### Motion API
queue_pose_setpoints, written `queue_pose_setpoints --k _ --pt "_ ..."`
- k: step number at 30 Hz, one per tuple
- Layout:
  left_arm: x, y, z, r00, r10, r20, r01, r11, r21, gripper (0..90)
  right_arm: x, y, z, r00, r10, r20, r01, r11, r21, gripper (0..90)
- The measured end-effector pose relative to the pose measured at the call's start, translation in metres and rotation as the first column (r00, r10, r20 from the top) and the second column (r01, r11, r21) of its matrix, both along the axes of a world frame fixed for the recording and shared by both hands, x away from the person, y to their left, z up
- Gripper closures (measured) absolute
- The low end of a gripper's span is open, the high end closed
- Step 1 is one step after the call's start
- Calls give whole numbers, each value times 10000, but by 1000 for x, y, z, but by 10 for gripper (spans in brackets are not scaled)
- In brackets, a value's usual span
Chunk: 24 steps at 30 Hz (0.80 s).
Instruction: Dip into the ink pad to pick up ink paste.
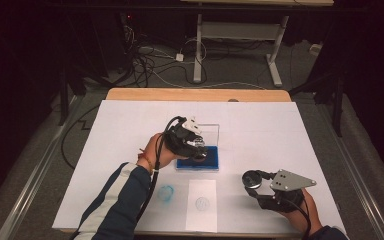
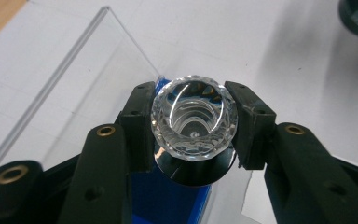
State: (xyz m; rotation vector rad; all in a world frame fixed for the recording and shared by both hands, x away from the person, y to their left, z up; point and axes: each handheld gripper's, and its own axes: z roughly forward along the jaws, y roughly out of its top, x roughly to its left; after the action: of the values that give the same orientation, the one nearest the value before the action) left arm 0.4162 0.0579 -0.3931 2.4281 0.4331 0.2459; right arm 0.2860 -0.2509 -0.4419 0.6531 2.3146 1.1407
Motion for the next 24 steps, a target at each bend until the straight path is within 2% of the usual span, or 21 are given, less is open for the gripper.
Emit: queue_pose_setpoints --k 6,10,12,21,24 --pt "7 -1 -15 9997 204 -113 -203 9998 60 542 0 -1 0 10000 4 -2 -4 10000 -43 388" --pt "11 1 -21 9992 362 -182 -363 9993 -50 542 -1 -1 -1 10000 -7 -7 7 10000 -76 388" --pt "13 3 -24 9987 375 -332 -380 9992 -150 542 -1 -2 -1 10000 -27 -11 27 10000 -70 388" --pt "14 3 -34 9986 432 -300 -437 9990 -131 542 -2 -2 -1 10000 -28 -2 28 9999 -137 388" --pt "15 4 -35 9984 441 -356 -452 9985 -317 542 -1 -2 -1 10000 -1 -2 1 9999 -152 388"
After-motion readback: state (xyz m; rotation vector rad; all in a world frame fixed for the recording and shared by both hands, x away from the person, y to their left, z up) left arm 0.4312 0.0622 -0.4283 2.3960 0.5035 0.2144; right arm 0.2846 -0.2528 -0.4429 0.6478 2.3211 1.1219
